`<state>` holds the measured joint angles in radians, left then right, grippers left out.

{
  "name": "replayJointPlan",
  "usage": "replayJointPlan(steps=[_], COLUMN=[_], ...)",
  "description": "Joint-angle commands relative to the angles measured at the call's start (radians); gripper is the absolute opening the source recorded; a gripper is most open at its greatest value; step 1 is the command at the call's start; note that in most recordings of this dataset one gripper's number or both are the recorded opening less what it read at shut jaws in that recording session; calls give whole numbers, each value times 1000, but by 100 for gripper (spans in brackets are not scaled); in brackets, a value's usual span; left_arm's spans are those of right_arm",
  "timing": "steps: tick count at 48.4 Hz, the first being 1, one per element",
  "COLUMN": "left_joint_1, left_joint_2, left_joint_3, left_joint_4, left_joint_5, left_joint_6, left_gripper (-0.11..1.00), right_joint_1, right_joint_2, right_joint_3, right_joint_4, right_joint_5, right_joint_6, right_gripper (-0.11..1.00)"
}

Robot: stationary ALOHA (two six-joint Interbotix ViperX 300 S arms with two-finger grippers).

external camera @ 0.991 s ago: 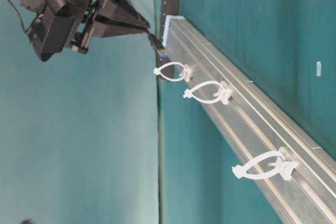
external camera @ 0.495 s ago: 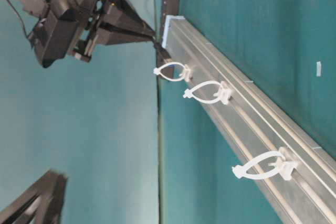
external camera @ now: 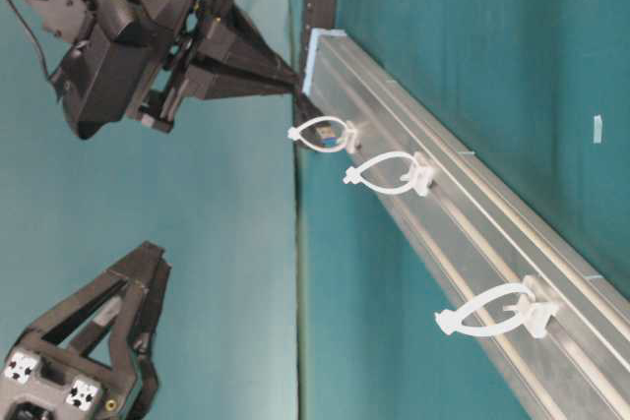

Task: Pass the USB cable through three rings with both arms.
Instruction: 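Move the left gripper toward the top ring beside the right gripper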

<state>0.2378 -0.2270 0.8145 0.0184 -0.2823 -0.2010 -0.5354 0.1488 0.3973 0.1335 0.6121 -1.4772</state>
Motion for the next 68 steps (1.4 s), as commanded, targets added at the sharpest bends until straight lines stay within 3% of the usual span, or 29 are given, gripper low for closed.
replayJointPlan(steps=[1,6,42,68], left_joint_1=[2,2,23,38], left_joint_2=[-8,-6,44,270], left_joint_3=[-15,-11,-20,-123], left_joint_4=[3,3,3,3], left_joint_5=[-11,-9,-9,-32], left_joint_6=[-3,-5,-6,-17], left_gripper=[75,75,75,75], right_joint_1=[9,9,61,66], right_joint_2=[2,2,-6,-6], right_joint_3=[-5,-5,28,29], right_joint_4=[23,49,95,129], right_joint_5=[-8,-8,-52,-51], right_joint_6=[-12,-14,-48,-46], right_gripper=[8,8,8,8])
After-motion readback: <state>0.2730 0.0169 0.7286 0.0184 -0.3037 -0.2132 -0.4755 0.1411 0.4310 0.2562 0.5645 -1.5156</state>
